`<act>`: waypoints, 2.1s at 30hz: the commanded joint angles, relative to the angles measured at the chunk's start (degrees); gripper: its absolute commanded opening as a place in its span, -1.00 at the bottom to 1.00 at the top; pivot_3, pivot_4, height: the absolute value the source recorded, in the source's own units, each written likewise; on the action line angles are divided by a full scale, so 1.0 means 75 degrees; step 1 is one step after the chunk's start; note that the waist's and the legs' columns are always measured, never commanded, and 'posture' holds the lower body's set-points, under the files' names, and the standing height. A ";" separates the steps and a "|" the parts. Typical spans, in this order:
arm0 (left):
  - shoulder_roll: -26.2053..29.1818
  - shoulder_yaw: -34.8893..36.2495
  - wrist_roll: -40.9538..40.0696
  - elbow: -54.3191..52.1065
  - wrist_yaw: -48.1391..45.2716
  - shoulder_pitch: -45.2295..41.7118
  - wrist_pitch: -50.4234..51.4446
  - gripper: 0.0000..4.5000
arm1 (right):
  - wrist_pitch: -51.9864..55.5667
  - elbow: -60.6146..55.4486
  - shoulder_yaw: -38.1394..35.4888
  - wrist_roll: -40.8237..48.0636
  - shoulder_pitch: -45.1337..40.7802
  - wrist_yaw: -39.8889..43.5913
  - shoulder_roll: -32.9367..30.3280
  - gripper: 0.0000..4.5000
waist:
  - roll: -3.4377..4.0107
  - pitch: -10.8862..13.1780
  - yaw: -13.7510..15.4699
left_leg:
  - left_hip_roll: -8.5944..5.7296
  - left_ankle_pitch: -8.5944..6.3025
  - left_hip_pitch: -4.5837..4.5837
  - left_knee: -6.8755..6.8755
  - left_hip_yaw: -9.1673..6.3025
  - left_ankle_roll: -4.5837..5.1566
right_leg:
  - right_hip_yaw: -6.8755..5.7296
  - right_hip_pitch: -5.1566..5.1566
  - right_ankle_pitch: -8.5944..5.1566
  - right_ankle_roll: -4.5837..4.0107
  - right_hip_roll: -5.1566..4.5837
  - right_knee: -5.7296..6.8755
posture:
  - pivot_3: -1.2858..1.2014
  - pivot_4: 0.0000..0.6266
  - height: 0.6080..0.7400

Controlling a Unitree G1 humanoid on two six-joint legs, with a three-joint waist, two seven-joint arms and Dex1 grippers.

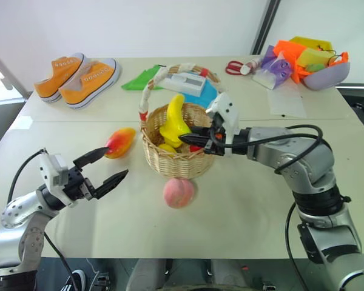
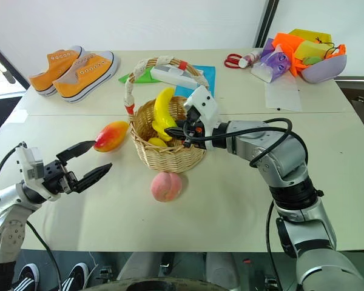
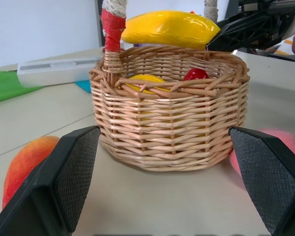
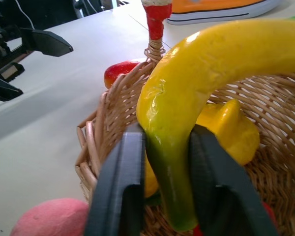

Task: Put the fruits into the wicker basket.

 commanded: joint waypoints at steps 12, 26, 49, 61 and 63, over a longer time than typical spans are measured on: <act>0.0339 0.0146 -0.0499 -0.0519 -0.0623 0.0587 0.0313 1.00 | -0.0125 -0.1232 -0.1786 0.1700 0.0795 0.1835 -0.0819 0.69 | 0.0000 0.0000 0.0013 | 0.0001 -0.0001 0.0000 -0.0001 0.0000 0.0001 | 0.0000 0.0003 -0.0001 -0.0001 0.0000 -0.0003 | 0.03 -0.52 1.00; 0.1131 0.0344 -0.0546 -0.0702 -0.1616 0.1041 0.0365 1.00 | -0.4870 -0.0827 0.0587 -0.1307 0.2776 0.4509 -0.1389 0.69 | -0.0005 0.0004 -0.0086 | 0.0008 -0.0007 0.0002 0.0005 0.0009 0.0011 | -0.0004 0.0015 -0.0014 -0.0021 -0.0002 -0.0022 | 0.03 -0.52 1.00; 0.0896 -0.0058 -0.0093 -0.1038 -0.1923 0.1659 -0.0123 1.00 | -0.5770 0.0732 0.1904 -0.3294 0.1882 0.4563 -0.0136 0.69 | -0.0006 0.0004 -0.0141 | 0.0006 -0.0004 0.0007 0.0000 0.0003 0.0002 | -0.0002 0.0008 -0.0013 -0.0023 0.0000 -0.0008 | 0.03 -0.52 1.00; 0.0769 -0.0192 0.0112 -0.1000 -0.1799 0.1684 -0.0474 1.00 | -0.6052 0.1339 0.2097 -0.4001 0.1817 0.4302 0.0012 0.69 | -0.0007 0.0003 -0.0144 | 0.0006 -0.0004 0.0009 0.0000 0.0003 0.0002 | -0.0002 0.0006 -0.0011 -0.0020 0.0001 -0.0008 | 0.03 -0.52 1.00; 0.0758 -0.0195 0.0117 -0.0994 -0.1807 0.1691 -0.0478 1.00 | -0.6059 0.1373 0.2078 -0.4014 0.1830 0.4255 0.0053 0.59 | -0.0008 0.0003 -0.0142 | 0.0006 -0.0004 0.0011 0.0001 0.0003 0.0002 | -0.0002 0.0006 -0.0011 -0.0020 0.0001 -0.0008 | 0.03 -0.52 1.00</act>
